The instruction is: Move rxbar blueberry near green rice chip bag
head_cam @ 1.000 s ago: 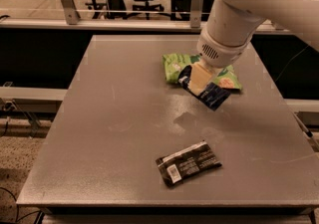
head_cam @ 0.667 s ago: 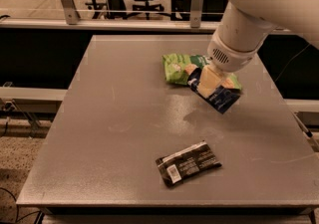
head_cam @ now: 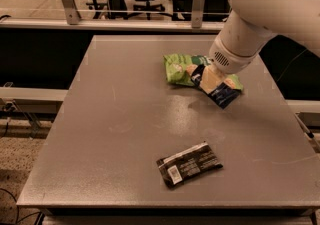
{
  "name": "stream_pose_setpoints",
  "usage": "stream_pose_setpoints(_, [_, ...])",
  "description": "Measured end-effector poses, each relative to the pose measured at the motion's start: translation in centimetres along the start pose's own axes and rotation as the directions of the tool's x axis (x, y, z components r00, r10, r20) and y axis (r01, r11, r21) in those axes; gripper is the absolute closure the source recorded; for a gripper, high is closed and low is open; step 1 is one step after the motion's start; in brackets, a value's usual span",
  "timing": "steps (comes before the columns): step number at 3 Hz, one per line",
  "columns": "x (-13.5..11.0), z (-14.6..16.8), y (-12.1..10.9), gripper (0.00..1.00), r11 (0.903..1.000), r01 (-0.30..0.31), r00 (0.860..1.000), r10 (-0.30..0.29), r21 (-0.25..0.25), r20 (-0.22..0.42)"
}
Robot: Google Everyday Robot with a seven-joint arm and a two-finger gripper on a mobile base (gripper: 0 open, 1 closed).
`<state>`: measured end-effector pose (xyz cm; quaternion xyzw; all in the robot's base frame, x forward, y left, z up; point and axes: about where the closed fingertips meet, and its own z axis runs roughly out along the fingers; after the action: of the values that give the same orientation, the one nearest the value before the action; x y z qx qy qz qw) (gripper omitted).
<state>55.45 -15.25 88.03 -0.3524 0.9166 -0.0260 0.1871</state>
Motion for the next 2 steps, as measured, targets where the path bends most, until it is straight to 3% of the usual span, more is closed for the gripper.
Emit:
stream_pose_setpoints(1, [0.0,-0.05,0.07,0.13,1.0,0.001,1.0,-0.001,0.001,0.0])
stream_pose_setpoints(2, [0.01,-0.07,0.11,0.0,1.0,0.002,1.0,-0.002,0.001,0.0])
